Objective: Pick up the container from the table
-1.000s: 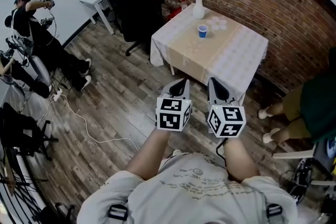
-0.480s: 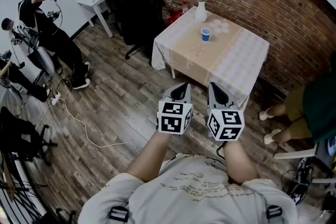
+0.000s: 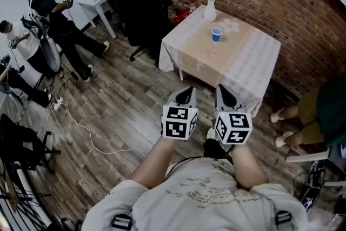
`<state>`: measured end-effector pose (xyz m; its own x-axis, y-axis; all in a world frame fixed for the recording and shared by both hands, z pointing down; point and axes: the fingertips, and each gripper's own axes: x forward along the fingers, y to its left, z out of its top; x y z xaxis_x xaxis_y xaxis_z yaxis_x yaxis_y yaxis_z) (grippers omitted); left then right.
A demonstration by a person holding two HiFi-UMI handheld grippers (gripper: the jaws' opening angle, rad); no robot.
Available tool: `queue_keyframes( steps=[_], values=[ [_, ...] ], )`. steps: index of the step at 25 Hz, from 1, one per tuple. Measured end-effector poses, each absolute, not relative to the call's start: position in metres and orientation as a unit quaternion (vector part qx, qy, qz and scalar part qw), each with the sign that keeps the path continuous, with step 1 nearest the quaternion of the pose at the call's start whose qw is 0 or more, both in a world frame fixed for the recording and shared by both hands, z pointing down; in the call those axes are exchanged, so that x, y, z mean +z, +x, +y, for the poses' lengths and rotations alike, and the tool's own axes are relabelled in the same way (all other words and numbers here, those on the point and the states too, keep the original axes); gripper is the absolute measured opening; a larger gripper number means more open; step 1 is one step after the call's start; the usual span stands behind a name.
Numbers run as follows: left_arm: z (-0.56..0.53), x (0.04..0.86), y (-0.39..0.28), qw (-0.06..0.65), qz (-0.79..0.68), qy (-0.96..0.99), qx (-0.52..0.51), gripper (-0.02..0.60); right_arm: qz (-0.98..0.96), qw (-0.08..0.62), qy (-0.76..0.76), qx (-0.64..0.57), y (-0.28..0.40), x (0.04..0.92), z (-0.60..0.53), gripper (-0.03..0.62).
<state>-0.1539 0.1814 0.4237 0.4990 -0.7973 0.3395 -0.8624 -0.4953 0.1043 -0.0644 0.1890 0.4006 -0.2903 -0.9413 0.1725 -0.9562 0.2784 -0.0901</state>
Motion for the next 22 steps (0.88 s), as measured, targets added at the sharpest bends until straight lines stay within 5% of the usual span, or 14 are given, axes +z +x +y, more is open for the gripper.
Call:
queue_keyframes(
  steps=[22],
  values=[
    [0.054,0.440,-0.130,0.125,-0.505,0.844,0.130,0.003,-0.803,0.030,0.590,0.077,-0.036,0.412,0.055,-0.008]
  ],
)
